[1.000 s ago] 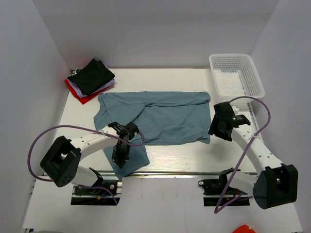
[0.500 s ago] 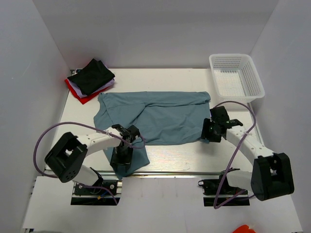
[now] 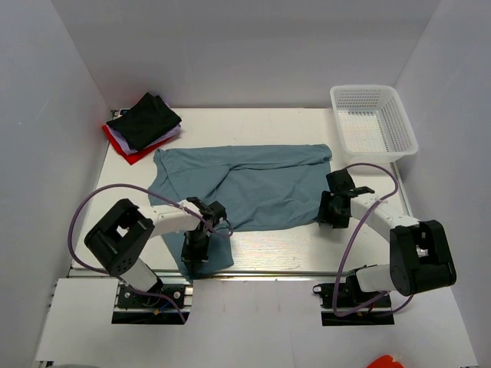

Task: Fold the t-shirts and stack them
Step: Grap the side of the flattened tshirt closest away from the robot with both arms

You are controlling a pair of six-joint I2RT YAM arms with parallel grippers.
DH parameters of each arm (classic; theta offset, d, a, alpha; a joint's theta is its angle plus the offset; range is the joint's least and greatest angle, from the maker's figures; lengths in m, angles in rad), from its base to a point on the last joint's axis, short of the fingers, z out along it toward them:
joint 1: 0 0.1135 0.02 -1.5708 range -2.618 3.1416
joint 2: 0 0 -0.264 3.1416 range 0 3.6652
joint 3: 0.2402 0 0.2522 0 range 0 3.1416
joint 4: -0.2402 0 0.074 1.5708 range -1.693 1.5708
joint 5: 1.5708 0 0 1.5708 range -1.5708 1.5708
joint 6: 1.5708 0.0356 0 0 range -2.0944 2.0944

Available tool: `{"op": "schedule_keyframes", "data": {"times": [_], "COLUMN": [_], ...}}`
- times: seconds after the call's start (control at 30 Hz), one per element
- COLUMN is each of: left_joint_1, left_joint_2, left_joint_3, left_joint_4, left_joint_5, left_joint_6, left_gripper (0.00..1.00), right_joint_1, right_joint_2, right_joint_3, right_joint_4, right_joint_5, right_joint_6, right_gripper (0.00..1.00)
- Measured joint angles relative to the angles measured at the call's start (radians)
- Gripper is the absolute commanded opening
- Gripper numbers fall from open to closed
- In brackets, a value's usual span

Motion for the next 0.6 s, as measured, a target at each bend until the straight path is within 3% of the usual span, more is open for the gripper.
{"op": "schedule_keyframes", "data": {"times": [0.1, 0.2, 0.3, 0.33, 0.43, 0.6], "left_joint_1": [-0.001, 0.003, 0.016, 0.019, 0.023, 0.023], "left_joint_2": [-0.035, -0.135, -0.285, -0.335, -0.463, -0.525], "left_joint_3": [0.023, 0.076, 0.134, 0.148, 0.19, 0.248], "left_joint_4": [-0.018, 0.028, 0.087, 0.1, 0.113, 0.093], "left_joint_5": [-0.039, -0.106, -0.137, -0.142, -0.163, -0.226], "left_joint_6": [-0.003, 0.001, 0.018, 0.024, 0.039, 0.05], "left_gripper": [0.0, 0.0, 0.0, 0.0, 0.0, 0.0], "right_joint_1": [0.0, 0.0, 0.0, 0.0, 0.0, 0.0], "right_joint_2": [0.0, 0.0, -0.002, -0.003, -0.024, -0.11], "right_joint_3": [0.0, 0.0, 0.0, -0.001, -0.001, 0.006], "right_joint_4": [0.002, 0.003, 0.021, 0.03, 0.051, 0.046], "right_joint_5": [0.013, 0.029, 0.029, 0.025, 0.006, -0.008], "right_joint_6": [0.004, 0.002, -0.002, -0.005, -0.014, -0.025], "right_gripper": [0.55, 0.35, 0.04, 0.0, 0.0, 0.0]}}
